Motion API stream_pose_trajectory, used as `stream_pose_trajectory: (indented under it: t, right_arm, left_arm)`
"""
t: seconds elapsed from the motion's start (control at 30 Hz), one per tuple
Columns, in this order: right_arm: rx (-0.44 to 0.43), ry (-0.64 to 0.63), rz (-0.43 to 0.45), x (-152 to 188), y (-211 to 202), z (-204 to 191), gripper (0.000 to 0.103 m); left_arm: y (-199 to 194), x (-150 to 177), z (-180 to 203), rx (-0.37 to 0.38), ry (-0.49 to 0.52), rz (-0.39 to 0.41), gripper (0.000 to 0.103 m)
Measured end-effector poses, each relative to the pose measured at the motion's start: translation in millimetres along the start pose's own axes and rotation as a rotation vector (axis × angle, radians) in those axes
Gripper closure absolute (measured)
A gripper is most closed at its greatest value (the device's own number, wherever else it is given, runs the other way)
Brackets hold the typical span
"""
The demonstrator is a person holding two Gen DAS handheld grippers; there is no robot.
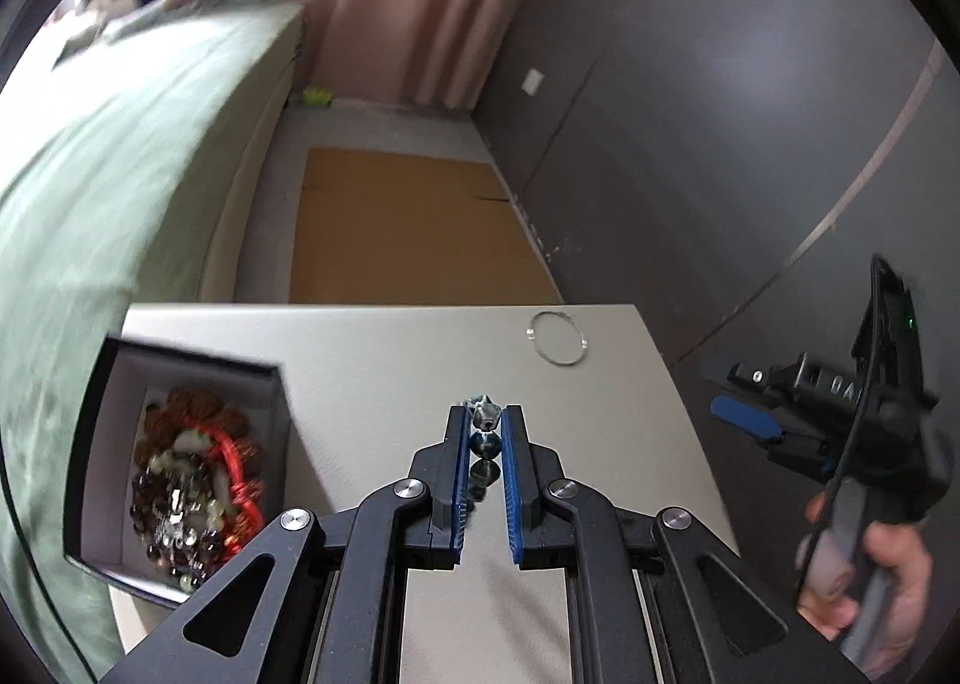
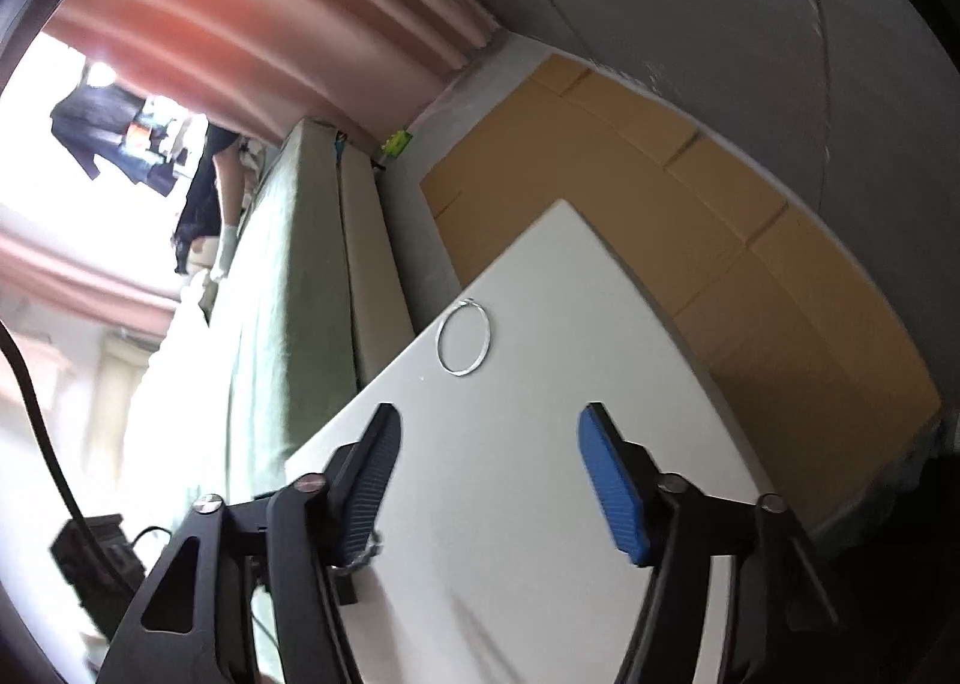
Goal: Organize jewelry
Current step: 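Carry the grey-blue bracelet toward the box with the left gripper while the right gripper reaches the silver hoop, then drop the grey-blue bracelet into the box with the left gripper while the right gripper grasps the hoop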
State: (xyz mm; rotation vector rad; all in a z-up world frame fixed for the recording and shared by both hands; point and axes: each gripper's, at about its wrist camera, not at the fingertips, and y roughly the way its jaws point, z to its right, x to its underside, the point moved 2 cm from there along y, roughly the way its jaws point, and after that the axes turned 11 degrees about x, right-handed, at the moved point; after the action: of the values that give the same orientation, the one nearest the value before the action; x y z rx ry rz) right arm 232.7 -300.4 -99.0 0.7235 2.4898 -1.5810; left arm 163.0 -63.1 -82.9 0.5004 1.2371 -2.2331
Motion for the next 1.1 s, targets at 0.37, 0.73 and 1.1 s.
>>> stream_pose_trajectory:
  t: [0.37,0.73,1.1]
  right_arm:
    - [0.233,-0.357,0.105,3,21,-49,0.065]
    - [0.355,-0.647,0.146,-1,52,-80,0.083]
    - [0.390,-0.748,0.152,-29,90,-98,0.083]
  left_arm:
    - [-62,-22,-27,0.088,-0.076,0.105,0.093]
    - [-119,-34,-79,0.012,-0.167,0.228,0.093]
    - [-150,-33,-120,-0.073,-0.222,0.279,0.093]
